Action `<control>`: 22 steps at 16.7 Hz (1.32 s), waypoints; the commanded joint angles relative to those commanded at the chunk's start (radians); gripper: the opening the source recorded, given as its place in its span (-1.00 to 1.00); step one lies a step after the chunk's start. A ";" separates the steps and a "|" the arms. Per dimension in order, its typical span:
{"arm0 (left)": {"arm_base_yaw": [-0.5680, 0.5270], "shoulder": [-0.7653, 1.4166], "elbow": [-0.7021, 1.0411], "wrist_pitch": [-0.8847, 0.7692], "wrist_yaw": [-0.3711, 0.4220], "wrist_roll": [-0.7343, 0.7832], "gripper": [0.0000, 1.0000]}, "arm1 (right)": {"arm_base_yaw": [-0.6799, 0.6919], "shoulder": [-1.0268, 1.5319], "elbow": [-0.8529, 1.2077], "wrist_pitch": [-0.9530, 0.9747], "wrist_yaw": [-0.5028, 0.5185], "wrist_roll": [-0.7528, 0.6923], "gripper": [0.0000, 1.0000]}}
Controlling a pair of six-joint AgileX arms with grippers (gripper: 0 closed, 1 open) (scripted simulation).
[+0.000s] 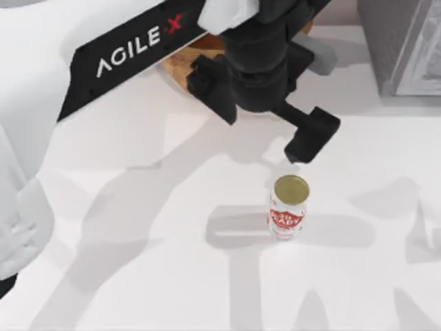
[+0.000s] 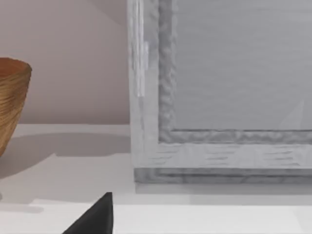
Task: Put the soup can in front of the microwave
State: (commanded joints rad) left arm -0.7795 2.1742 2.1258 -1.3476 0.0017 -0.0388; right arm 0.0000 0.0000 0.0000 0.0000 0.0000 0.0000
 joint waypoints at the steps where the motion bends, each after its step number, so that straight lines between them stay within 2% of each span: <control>1: -0.022 0.064 0.064 -0.041 0.001 -0.003 1.00 | 0.000 0.000 0.000 0.000 0.000 0.000 1.00; 6: -0.088 0.264 0.265 -0.166 0.003 -0.015 1.00 | 0.000 0.000 0.000 0.000 0.000 0.000 1.00; 12: -0.088 0.278 0.277 -0.173 0.004 -0.016 1.00 | 0.000 0.000 0.000 0.000 0.000 0.000 1.00; 15: -0.090 0.273 0.235 -0.132 0.003 -0.014 1.00 | 0.000 0.000 0.000 0.000 0.000 0.000 1.00; 22: -0.091 0.255 0.000 0.081 0.003 -0.015 1.00 | 0.000 0.000 0.000 0.000 0.000 0.000 1.00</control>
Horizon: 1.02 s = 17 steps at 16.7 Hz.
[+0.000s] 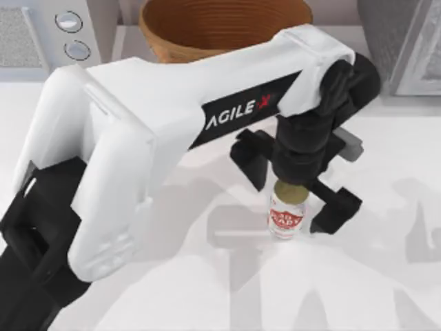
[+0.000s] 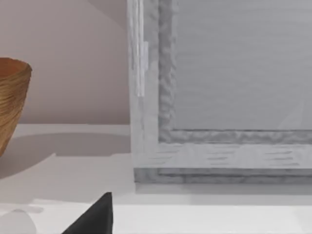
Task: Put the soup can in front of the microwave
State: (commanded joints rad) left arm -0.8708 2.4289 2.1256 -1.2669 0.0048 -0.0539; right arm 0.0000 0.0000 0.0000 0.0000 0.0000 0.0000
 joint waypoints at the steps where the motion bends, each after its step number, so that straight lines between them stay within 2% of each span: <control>1: 0.000 0.000 -0.002 0.002 0.000 0.000 1.00 | 0.000 0.000 0.000 0.000 0.000 0.000 1.00; 4: 0.000 0.000 -0.002 0.002 0.000 0.000 1.00 | 0.000 0.000 0.000 0.000 0.000 0.000 1.00; 17: 0.000 0.000 -0.002 0.002 0.000 0.000 -0.96 | 0.000 0.000 0.000 0.000 0.000 0.000 1.00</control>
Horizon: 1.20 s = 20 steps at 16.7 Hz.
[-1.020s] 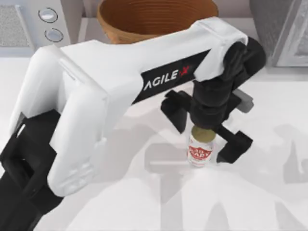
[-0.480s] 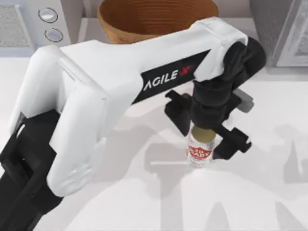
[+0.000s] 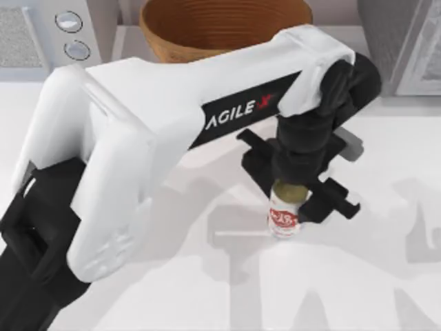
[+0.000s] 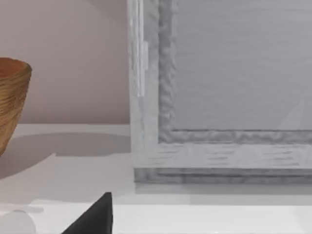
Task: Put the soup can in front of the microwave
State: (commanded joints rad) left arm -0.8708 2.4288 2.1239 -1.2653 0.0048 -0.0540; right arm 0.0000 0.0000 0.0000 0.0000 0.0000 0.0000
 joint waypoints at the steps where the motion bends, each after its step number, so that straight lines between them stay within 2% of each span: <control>1: 0.000 0.000 0.000 0.000 0.000 0.000 -1.00 | 0.000 0.000 0.000 0.000 0.000 0.000 1.00; 10: 0.001 0.001 0.004 -0.004 0.000 0.001 -1.00 | 0.000 0.000 0.000 0.000 0.000 0.000 1.00; 16: 0.001 0.004 0.154 -0.151 0.000 0.000 -1.00 | 0.000 0.000 0.000 0.000 0.000 0.000 1.00; 20: 0.001 0.005 0.162 -0.159 0.000 0.002 -1.00 | 0.000 0.000 0.000 0.000 0.000 0.000 1.00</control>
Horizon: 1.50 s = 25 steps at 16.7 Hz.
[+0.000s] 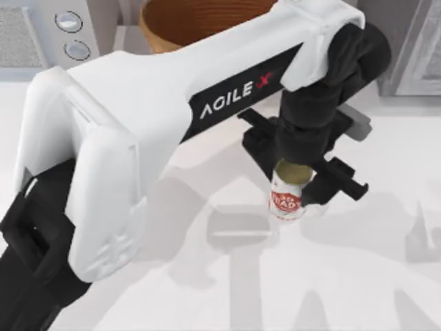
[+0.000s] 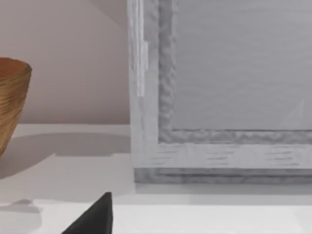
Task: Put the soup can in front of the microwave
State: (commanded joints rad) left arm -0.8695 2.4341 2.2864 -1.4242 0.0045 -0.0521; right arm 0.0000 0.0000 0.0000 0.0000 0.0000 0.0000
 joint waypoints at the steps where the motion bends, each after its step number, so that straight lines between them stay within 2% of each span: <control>1: 0.002 0.000 0.000 -0.001 0.000 0.001 -1.00 | 0.000 0.000 0.000 0.000 0.000 0.000 1.00; 4: 0.068 -0.006 -0.011 -0.040 -0.006 0.027 -1.00 | 0.000 0.000 0.000 0.000 0.000 0.000 1.00; 7: 0.227 -0.022 -0.035 -0.097 -0.015 0.085 -1.00 | 0.000 0.000 0.000 0.000 0.000 0.000 1.00; 10: 0.474 -0.049 -0.066 -0.131 -0.022 0.169 -1.00 | 0.000 0.000 0.000 0.000 0.000 0.000 1.00; 14: 0.871 -0.087 -0.113 -0.101 -0.022 0.300 -1.00 | 0.000 0.000 0.000 0.000 0.000 0.000 1.00; 18: 1.138 -0.111 -0.152 -0.013 -0.016 0.408 -1.00 | 0.000 0.000 0.000 0.000 0.000 0.000 1.00; 21: 1.233 -0.119 -0.167 0.044 -0.011 0.452 -1.00 | 0.000 0.000 0.000 0.000 0.000 0.000 1.00; 25: 1.244 -0.120 -0.168 0.053 -0.010 0.458 -1.00 | 0.000 0.000 0.000 0.000 0.000 0.000 1.00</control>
State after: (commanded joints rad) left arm 0.3748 2.3145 2.1180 -1.3711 -0.0051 0.4057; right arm 0.0000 0.0000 0.0000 0.0000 0.0000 0.0000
